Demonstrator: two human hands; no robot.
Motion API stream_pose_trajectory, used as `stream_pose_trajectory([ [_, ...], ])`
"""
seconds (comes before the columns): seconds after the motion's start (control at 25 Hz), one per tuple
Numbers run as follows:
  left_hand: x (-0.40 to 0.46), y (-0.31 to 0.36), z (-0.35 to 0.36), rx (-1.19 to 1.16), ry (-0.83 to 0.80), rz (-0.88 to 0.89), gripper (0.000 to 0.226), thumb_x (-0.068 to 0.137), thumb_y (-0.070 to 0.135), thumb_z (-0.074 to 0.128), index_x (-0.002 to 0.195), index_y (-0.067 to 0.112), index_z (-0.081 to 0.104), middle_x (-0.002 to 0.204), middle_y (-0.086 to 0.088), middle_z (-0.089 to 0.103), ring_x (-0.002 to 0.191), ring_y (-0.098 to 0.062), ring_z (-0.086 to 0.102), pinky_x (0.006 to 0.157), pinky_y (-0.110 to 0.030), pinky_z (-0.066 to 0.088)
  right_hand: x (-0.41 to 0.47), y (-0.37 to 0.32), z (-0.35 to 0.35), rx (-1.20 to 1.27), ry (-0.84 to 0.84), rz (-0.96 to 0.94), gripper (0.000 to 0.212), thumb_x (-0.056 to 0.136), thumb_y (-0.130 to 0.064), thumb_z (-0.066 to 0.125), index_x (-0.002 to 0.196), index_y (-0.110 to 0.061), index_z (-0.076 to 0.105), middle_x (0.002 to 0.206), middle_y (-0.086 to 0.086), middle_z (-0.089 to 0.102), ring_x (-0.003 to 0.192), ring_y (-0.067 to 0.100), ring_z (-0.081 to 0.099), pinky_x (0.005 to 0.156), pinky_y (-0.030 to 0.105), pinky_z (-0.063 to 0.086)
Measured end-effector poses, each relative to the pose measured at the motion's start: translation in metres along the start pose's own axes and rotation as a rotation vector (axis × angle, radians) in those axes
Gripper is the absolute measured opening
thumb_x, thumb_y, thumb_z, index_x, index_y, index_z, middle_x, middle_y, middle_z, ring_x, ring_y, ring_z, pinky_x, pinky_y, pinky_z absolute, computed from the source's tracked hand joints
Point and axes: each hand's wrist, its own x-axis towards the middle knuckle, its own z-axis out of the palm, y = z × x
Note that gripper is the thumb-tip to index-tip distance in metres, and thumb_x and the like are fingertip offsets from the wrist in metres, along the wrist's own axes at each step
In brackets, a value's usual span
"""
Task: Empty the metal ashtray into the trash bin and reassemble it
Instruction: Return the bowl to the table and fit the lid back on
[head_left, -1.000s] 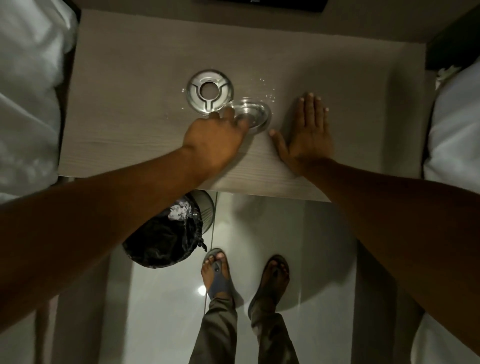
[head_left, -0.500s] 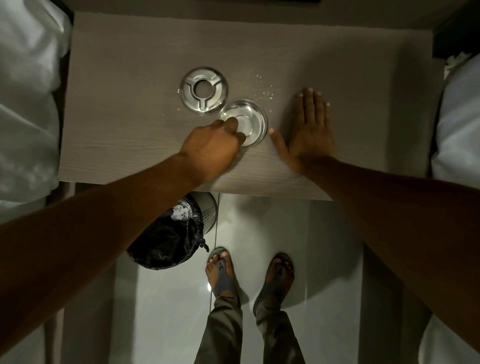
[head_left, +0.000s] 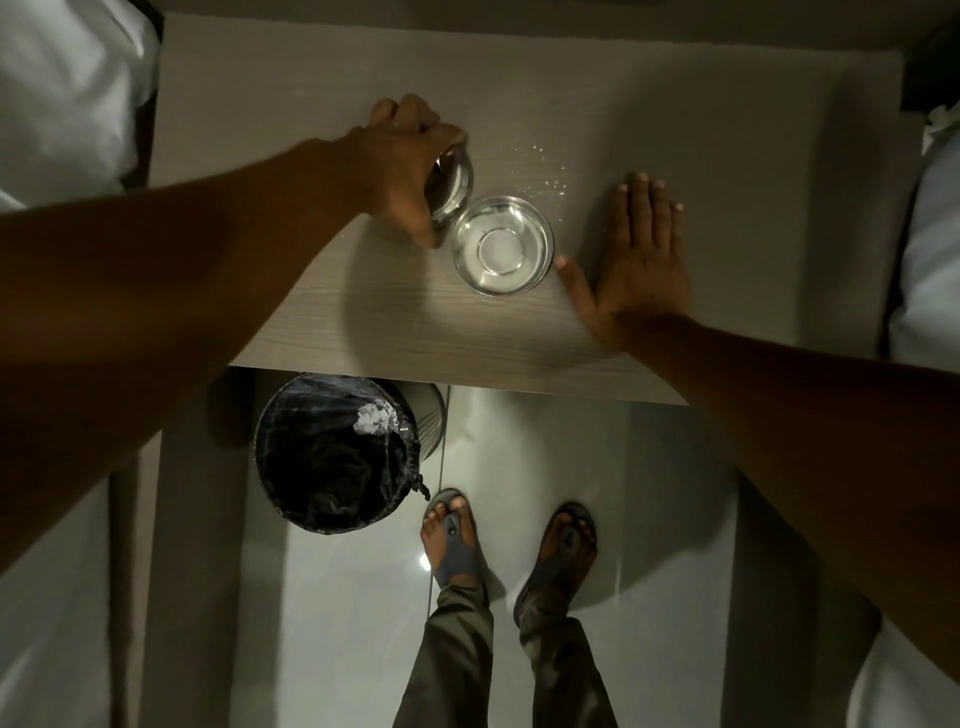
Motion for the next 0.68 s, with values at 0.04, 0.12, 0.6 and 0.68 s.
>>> stream_pose_trajectory([
  [0.04, 0.000, -0.002, 0.001, -0.007, 0.012, -0.013, 0.120, 0.051, 0.047, 0.092, 0.150, 0.033, 0.025, 0.150, -0.008, 0.025, 0.140, -0.038, 0.021, 0.109, -0.058, 0.038, -0.001, -0.002, 0.001, 0.013, 0.009, -0.004, 0.102, 0.097, -0.075, 0.023, 0.159, 0.006, 0.018, 0.168, 0.029, 0.016, 0.157, 0.042, 0.012, 0.128, 0.057, 0.010],
  [0.12, -0.002, -0.007, 0.003, -0.022, 0.063, -0.018, 0.120, 0.045, 0.048, 0.092, 0.146, 0.034, 0.029, 0.146, -0.008, 0.029, 0.137, -0.038, 0.025, 0.104, -0.058, 0.043, -0.001, -0.007, 0.003, 0.020, 0.021, -0.013, 0.102, 0.097, -0.075, 0.023, 0.159, 0.006, 0.019, 0.168, 0.030, 0.017, 0.157, 0.042, 0.013, 0.128, 0.058, 0.010],
  [0.6, -0.034, 0.050, 0.014, 0.033, 0.217, 0.200, 0.122, 0.039, 0.075, 0.070, 0.141, 0.023, 0.030, 0.138, -0.017, 0.039, 0.125, -0.038, 0.041, 0.092, -0.053, 0.045, 0.005, -0.005, -0.001, -0.039, -0.024, -0.033, 0.102, 0.097, -0.075, 0.025, 0.159, 0.006, 0.017, 0.168, 0.030, 0.017, 0.157, 0.043, 0.013, 0.128, 0.057, 0.011],
  [0.68, -0.037, 0.064, 0.018, 0.072, 0.180, 0.211, 0.123, 0.043, 0.073, 0.075, 0.144, 0.022, 0.027, 0.140, -0.016, 0.038, 0.127, -0.037, 0.040, 0.095, -0.054, 0.044, 0.007, -0.006, -0.003, -0.031, -0.025, -0.035, 0.102, 0.097, -0.075, 0.024, 0.159, 0.006, 0.017, 0.168, 0.030, 0.016, 0.157, 0.043, 0.012, 0.128, 0.056, 0.010],
])
